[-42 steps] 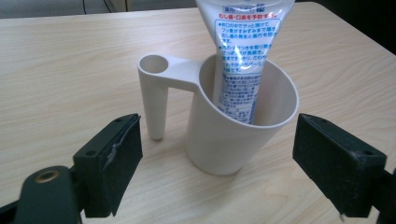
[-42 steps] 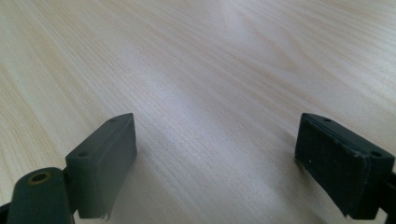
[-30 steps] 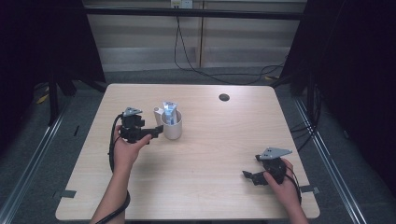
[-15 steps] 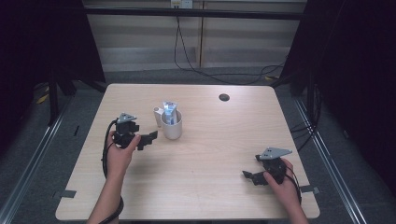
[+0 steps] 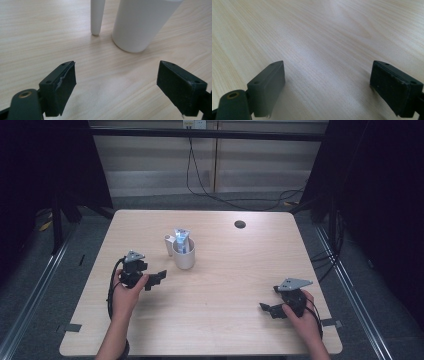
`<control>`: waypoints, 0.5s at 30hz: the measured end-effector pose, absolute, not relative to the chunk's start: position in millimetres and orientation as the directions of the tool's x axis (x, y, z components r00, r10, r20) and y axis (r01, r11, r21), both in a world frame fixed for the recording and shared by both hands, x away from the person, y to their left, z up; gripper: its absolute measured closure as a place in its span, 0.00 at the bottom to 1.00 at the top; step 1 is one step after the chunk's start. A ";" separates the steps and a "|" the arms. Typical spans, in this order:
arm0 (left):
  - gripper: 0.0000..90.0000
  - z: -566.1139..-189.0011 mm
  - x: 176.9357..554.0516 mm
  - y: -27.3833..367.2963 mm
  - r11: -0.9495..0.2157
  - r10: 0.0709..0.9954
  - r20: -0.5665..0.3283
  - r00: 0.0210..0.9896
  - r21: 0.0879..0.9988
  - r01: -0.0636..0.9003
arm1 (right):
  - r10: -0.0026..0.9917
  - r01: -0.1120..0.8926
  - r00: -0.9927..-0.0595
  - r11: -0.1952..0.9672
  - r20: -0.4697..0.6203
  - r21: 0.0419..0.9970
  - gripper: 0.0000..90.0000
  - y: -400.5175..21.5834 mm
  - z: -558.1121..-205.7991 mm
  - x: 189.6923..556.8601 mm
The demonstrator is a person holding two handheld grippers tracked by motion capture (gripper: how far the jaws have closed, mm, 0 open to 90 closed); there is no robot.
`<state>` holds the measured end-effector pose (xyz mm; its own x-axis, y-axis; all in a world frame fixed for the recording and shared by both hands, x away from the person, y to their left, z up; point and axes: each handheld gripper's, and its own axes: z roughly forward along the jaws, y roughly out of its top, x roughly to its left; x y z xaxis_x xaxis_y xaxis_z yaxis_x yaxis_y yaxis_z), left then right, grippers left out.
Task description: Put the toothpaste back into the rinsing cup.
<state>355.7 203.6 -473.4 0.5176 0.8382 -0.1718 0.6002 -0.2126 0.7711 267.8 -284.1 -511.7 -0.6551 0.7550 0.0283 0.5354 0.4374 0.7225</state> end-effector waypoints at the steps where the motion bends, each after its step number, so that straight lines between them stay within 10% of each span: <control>1: 0.18 -474.9 354.8 204.2 -0.222 0.838 -0.163 0.520 0.769 0.599 | 0.755 0.535 -0.655 0.437 0.028 0.723 0.14 -284.1 -511.7 267.8; 15: 0.18 -497.1 340.1 208.8 -0.265 0.838 -0.135 0.529 0.747 0.609 | 0.755 0.534 -0.656 0.438 0.027 0.723 0.14 -284.2 -511.7 267.9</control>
